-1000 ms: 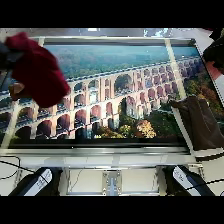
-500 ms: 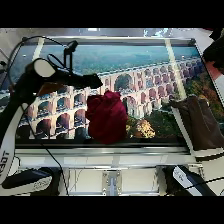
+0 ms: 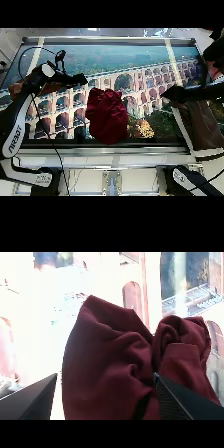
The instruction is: Fold the shirts.
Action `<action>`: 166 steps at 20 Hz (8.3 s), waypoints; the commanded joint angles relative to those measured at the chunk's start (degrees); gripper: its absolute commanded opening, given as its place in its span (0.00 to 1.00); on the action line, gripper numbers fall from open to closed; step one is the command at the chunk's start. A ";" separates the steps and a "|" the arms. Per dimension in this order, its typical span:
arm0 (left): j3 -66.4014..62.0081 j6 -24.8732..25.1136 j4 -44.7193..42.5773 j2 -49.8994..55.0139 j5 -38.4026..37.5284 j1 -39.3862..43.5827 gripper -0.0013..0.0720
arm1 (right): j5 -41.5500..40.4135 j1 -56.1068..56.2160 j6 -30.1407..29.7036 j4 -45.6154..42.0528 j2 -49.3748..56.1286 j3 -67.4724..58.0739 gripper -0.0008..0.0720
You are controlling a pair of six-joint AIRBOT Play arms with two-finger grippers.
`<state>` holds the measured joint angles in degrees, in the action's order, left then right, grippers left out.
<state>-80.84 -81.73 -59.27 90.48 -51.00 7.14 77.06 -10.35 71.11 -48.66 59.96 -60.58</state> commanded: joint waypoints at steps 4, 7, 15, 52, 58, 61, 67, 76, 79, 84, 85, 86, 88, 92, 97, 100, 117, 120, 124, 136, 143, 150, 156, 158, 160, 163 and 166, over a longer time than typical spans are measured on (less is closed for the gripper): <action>-6.32 11.74 12.61 11.61 3.13 6.21 0.97 | -20.04 17.92 1.49 -0.09 3.21 19.74 0.63; -13.14 6.99 8.68 17.97 3.19 10.32 0.95 | -22.45 25.20 1.57 0.35 7.93 19.74 0.63; -15.30 -4.79 7.91 19.80 -4.09 -2.93 0.95 | -24.20 28.59 1.70 0.17 10.32 17.88 0.63; -15.47 7.37 17.73 14.75 -9.75 -5.40 0.03 | -17.79 26.80 -11.39 9.35 20.37 3.67 0.03; -15.47 10.67 17.73 -11.67 -19.19 -20.72 0.03 | 0.85 21.31 1.77 -11.82 -4.98 -16.48 0.03; -15.47 11.54 17.75 -26.69 -19.30 -27.89 0.03 | 1.09 21.31 5.49 -16.20 -15.96 -25.77 0.03; -15.45 15.32 14.16 -48.89 -15.45 -32.13 0.03 | 0.85 21.31 6.71 -16.50 -20.72 -37.59 0.03; 1.97 11.45 8.39 -43.69 -22.38 -29.42 0.03 | 5.55 21.53 7.72 -22.71 -5.44 -24.87 0.02; 17.40 11.74 5.57 -38.10 -19.76 -23.71 0.03 | -0.74 21.53 7.06 -21.70 5.95 -16.06 0.03; 40.15 10.56 1.22 -24.94 14.14 -14.34 0.03 | -27.63 21.53 5.95 -15.47 26.64 -13.90 0.03; 41.29 8.81 1.22 -21.97 19.08 -13.73 0.03 | -33.38 21.53 5.95 -12.68 29.55 -13.90 0.03; 41.33 8.00 1.44 -19.10 22.14 -13.38 0.03 | -38.88 21.53 5.97 -9.62 31.98 -13.90 0.03; 40.48 8.02 3.19 -14.80 26.93 -12.90 0.03 | -47.15 21.53 5.95 -5.77 34.49 -13.90 0.03; 36.50 8.02 6.23 -13.53 31.98 -12.92 0.08 | -51.34 21.40 5.92 -6.14 34.38 -17.64 0.71; 27.69 8.02 6.14 -24.52 26.97 -17.51 0.84 | -26.27 16.76 6.03 -25.79 27.65 -33.75 0.63; 28.26 8.00 2.32 -34.80 11.82 -23.78 0.83 | -5.84 7.63 6.86 -32.70 20.39 -35.78 0.63; 25.64 5.68 14.27 -8.87 13.84 -19.65 0.83 | -16.17 -3.41 -3.08 -0.37 11.45 16.92 0.64; 16.72 5.66 13.05 -1.09 11.93 -19.32 0.83 | -14.95 -3.41 -3.08 -0.35 11.45 16.94 0.64; 10.80 2.14 -1.81 1.31 5.75 -21.05 0.83 | -10.64 -3.41 -3.34 -0.44 11.45 16.94 0.64; 10.58 3.32 -1.57 6.73 0.57 -19.58 0.71 | -11.80 1.33 -3.30 -0.35 11.52 16.94 0.64; 10.58 3.98 -1.60 6.75 0.37 -17.53 0.12 | -18.97 5.70 2.01 -11.30 11.52 16.94 0.63; 10.58 5.27 -1.60 6.64 -0.94 -17.53 0.04 | -16.83 5.77 2.62 -4.11 17.64 17.18 0.63; 10.58 5.25 -1.57 6.08 -1.44 -17.53 0.04 | -19.47 7.32 -4.09 6.03 22.10 17.09 0.03; 10.58 5.31 -1.73 3.50 -2.29 -17.66 0.04 | -16.94 7.89 -9.42 11.17 20.57 15.89 0.03; 10.58 6.58 -1.86 -2.12 -4.35 -18.73 0.03 | -11.10 7.82 -9.51 11.96 16.35 12.37 0.03; 10.58 10.78 -1.88 -15.78 -12.37 -22.23 0.04 | -0.55 7.82 -7.26 10.40 5.22 4.26 0.03; 10.58 11.78 -1.88 -32.76 -13.57 -27.54 0.04 | 4.98 7.82 -0.48 7.78 -8.96 -6.58 0.03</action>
<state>-70.19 -71.92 -61.12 71.29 -61.52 -16.36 74.98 -2.59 65.93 -39.40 61.87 -58.83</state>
